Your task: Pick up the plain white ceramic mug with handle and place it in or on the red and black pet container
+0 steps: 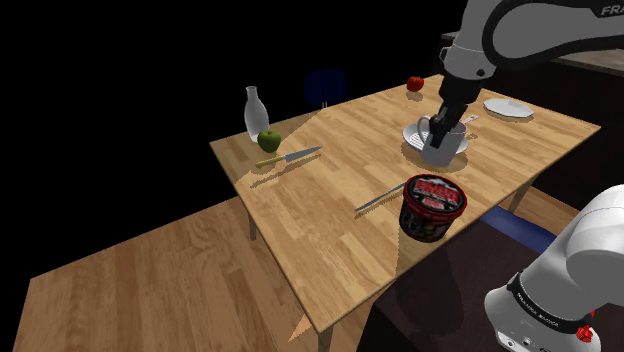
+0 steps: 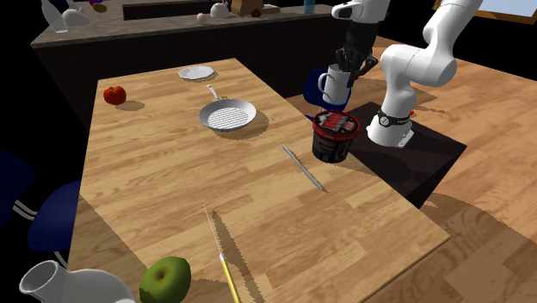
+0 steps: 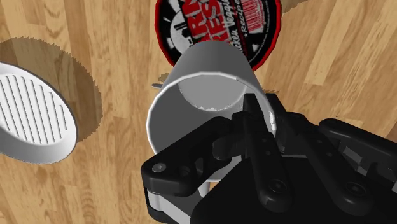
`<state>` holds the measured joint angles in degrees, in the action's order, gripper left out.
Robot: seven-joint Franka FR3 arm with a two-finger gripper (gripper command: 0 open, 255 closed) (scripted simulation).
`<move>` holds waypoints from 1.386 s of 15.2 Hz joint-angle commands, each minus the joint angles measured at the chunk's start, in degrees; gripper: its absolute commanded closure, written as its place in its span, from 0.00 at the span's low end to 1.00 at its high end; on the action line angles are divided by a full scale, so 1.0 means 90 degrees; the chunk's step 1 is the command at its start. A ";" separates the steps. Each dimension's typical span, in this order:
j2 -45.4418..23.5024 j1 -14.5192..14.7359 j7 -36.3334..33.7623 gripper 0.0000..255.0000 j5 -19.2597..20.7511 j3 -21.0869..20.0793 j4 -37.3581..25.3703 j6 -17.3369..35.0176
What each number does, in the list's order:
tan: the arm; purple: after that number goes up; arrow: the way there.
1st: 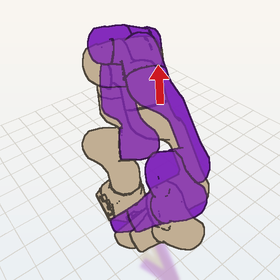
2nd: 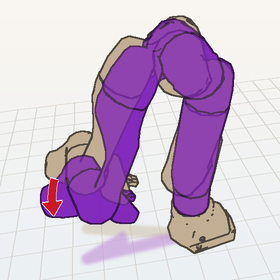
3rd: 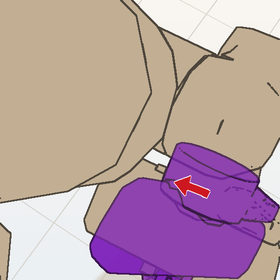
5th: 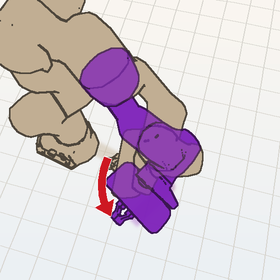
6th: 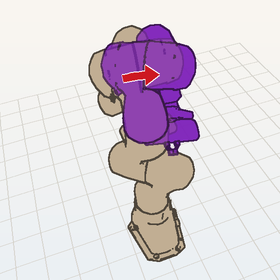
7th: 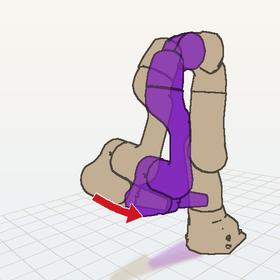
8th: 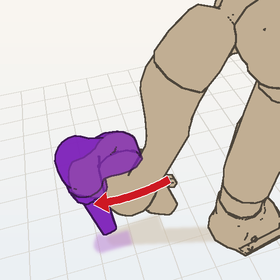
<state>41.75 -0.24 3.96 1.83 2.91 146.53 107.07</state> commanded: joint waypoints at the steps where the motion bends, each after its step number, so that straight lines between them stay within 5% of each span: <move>1: 0.0236 -0.0006 -0.0011 1.00 0.0003 -0.0011 0.0209 -0.0029; 21: -0.0142 -0.0024 -0.0013 1.00 0.0048 0.0040 0.1468 0.1608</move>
<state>40.53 -0.45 3.84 2.26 3.26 159.69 121.41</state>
